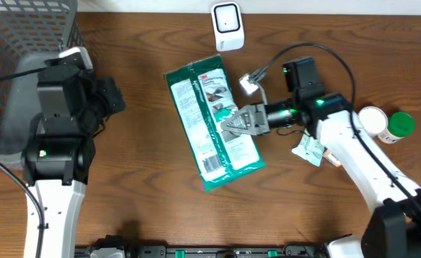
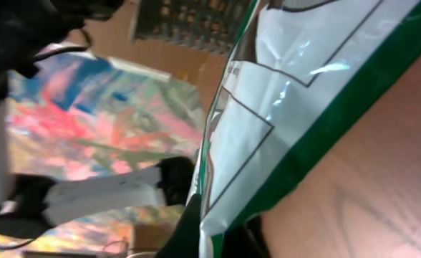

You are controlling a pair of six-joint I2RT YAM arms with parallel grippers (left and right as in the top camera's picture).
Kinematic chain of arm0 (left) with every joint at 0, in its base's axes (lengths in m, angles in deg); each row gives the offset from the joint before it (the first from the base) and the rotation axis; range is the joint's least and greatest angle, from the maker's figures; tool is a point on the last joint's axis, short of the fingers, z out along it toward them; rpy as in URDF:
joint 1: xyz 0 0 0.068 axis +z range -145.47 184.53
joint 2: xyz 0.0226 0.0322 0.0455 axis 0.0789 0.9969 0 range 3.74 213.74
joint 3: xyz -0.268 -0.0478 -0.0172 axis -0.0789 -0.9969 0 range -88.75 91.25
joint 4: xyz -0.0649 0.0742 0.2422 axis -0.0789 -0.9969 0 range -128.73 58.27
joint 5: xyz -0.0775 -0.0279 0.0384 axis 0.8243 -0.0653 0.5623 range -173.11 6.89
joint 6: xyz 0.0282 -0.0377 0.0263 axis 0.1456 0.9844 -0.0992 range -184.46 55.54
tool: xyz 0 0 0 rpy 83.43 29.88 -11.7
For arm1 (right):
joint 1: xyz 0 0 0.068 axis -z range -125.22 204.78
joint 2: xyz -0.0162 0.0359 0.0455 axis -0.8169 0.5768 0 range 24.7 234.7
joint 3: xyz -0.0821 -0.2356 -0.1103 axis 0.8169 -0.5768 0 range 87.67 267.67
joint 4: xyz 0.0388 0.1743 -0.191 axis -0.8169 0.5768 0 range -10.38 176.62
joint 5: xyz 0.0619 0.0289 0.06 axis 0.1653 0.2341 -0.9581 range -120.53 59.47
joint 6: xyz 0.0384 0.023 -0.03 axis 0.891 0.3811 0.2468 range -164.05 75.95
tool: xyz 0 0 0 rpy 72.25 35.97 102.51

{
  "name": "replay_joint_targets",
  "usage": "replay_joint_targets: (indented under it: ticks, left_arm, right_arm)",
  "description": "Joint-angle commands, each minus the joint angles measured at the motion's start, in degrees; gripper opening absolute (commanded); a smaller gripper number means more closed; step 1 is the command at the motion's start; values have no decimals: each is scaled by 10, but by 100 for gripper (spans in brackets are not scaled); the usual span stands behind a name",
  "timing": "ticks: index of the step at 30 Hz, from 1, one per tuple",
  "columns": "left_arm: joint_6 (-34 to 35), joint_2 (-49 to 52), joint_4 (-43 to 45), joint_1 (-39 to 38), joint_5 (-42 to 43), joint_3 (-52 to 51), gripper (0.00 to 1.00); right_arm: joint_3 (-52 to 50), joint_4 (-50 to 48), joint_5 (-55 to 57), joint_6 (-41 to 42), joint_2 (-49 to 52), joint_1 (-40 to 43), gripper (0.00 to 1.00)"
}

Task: Scan the item barcode
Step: 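Lift the glove pack and pull it toward the scanner, right gripper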

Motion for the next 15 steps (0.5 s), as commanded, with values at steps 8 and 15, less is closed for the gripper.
replay_joint_targets:
  ticks: [8, 15]
  left_arm:
    - [-5, 9, 9, 4, -87, 7, 48]
    - [-5, 23, -14, 4, -87, 7, 57]
  right_arm:
    - [0, 55, -106, -46, -16, 21, 1]
    - [0, 57, -106, -46, -16, 21, 1]
